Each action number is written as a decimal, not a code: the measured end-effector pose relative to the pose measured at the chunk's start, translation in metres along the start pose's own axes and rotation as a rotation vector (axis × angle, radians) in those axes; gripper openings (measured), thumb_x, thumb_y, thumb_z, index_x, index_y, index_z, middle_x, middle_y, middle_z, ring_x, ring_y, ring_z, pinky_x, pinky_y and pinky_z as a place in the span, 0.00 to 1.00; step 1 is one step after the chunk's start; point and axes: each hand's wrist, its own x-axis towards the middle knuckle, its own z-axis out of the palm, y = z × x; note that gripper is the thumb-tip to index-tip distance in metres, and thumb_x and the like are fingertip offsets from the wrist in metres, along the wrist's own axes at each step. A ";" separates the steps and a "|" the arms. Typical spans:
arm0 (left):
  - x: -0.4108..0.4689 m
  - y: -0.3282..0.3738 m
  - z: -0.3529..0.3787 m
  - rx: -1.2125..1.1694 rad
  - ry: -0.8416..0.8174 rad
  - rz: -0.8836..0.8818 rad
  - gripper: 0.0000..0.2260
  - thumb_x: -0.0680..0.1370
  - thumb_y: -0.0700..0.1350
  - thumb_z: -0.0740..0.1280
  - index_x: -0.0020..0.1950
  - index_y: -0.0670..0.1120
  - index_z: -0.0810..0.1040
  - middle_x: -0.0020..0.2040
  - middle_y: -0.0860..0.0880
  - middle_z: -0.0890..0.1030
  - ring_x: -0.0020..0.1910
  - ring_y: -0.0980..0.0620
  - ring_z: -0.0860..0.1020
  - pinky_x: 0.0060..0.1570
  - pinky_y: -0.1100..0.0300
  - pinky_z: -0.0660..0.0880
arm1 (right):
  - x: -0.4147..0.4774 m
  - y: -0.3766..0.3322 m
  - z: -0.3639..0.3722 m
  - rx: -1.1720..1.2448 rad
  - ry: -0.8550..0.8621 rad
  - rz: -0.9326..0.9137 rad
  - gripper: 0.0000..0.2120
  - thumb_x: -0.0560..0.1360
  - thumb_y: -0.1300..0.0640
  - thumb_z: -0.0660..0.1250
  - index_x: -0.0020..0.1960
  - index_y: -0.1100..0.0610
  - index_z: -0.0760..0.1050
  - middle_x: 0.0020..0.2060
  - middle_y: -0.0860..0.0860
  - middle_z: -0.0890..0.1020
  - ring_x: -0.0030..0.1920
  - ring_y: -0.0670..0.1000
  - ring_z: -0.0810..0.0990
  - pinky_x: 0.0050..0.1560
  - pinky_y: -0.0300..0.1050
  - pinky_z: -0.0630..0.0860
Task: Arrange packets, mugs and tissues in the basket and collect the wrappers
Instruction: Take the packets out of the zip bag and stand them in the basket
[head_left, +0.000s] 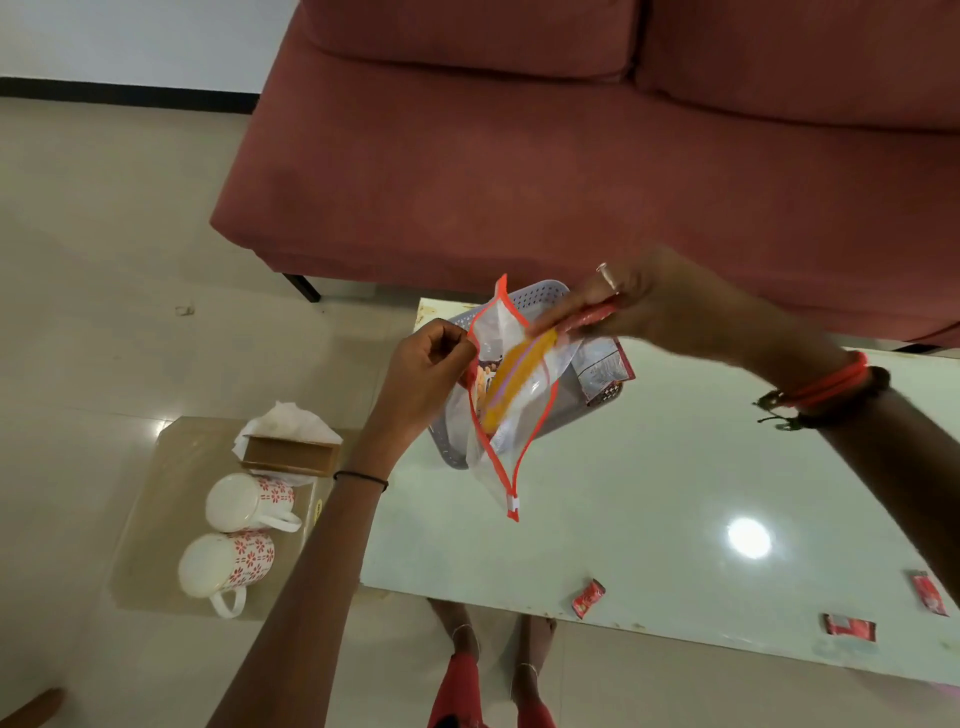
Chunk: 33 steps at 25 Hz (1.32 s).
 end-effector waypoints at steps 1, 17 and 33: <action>0.002 -0.001 -0.002 -0.015 0.010 0.003 0.11 0.77 0.36 0.63 0.36 0.48 0.73 0.28 0.57 0.78 0.28 0.60 0.76 0.32 0.71 0.72 | 0.000 -0.003 -0.008 0.115 0.070 0.006 0.14 0.65 0.59 0.71 0.51 0.51 0.81 0.36 0.38 0.85 0.39 0.33 0.82 0.42 0.24 0.76; 0.057 -0.016 -0.021 -0.085 0.111 -0.071 0.07 0.75 0.39 0.63 0.37 0.42 0.75 0.30 0.49 0.77 0.26 0.62 0.75 0.30 0.73 0.73 | 0.115 0.226 -0.022 0.015 0.744 0.686 0.11 0.77 0.62 0.63 0.56 0.66 0.77 0.53 0.62 0.82 0.52 0.61 0.83 0.46 0.48 0.82; 0.083 -0.038 -0.040 -0.064 0.052 -0.044 0.09 0.78 0.41 0.63 0.38 0.49 0.75 0.36 0.51 0.80 0.32 0.62 0.79 0.36 0.72 0.77 | 0.179 0.312 0.018 -0.462 0.613 0.786 0.12 0.76 0.63 0.59 0.54 0.67 0.77 0.54 0.66 0.79 0.57 0.66 0.75 0.56 0.54 0.73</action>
